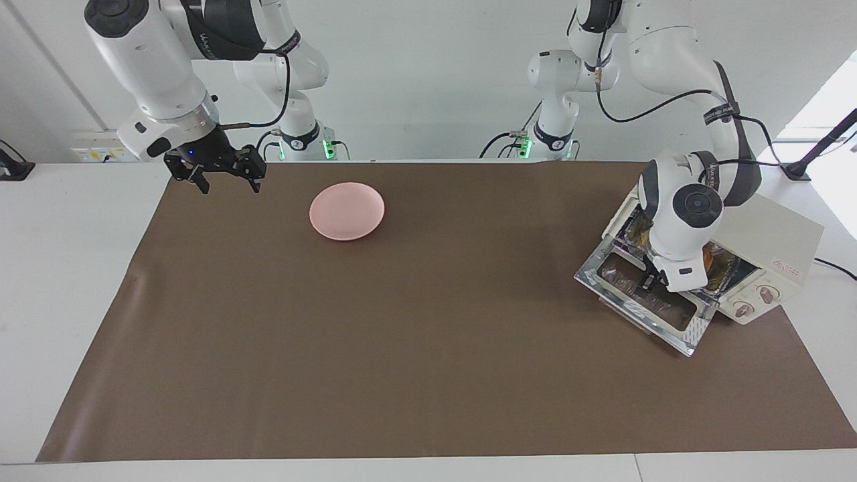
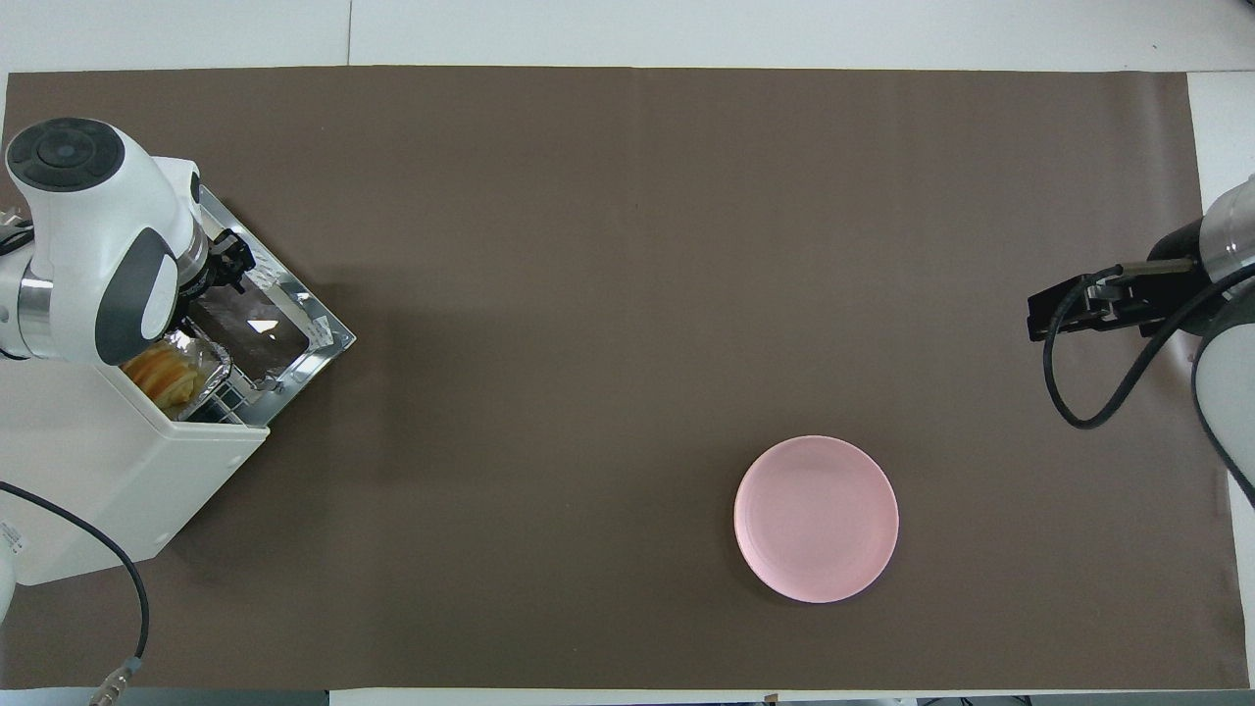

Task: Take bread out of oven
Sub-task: 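Reach the left gripper into the toaster oven and grasp the foil tray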

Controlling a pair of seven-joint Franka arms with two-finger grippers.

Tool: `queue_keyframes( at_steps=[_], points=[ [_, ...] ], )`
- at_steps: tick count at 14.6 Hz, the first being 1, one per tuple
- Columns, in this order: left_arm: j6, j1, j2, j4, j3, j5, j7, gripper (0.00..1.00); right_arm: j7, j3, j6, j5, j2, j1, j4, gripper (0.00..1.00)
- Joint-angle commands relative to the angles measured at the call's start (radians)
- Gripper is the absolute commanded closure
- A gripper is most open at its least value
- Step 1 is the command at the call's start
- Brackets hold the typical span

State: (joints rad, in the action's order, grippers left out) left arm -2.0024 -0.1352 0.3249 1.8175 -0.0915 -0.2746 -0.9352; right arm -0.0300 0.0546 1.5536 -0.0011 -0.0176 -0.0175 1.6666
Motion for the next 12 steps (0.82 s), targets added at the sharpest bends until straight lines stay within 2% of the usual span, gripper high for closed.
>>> queue_keyframes(
  at_steps=[1,4,8,11,12],
  points=[
    [-0.024,0.022,-0.036,0.049,0.007,-0.025,0.034,1.00,-0.008,0.010,0.002,-0.013,-0.022,-0.010,0.024,0.00],
    [-0.029,-0.001,-0.015,-0.016,0.015,-0.021,0.121,1.00,-0.008,0.010,0.002,-0.013,-0.022,-0.010,0.024,0.00],
    [-0.062,-0.145,0.048,-0.162,0.016,-0.009,0.208,1.00,-0.008,0.011,0.002,-0.013,-0.022,-0.010,0.024,0.00],
    [0.048,-0.204,0.146,-0.344,0.038,0.055,0.237,1.00,-0.008,0.010,0.002,-0.013,-0.022,-0.010,0.024,0.00],
    [0.069,-0.251,0.176,-0.381,0.048,0.057,0.281,1.00,-0.008,0.011,0.002,-0.013,-0.022,-0.010,0.024,0.00]
  ],
)
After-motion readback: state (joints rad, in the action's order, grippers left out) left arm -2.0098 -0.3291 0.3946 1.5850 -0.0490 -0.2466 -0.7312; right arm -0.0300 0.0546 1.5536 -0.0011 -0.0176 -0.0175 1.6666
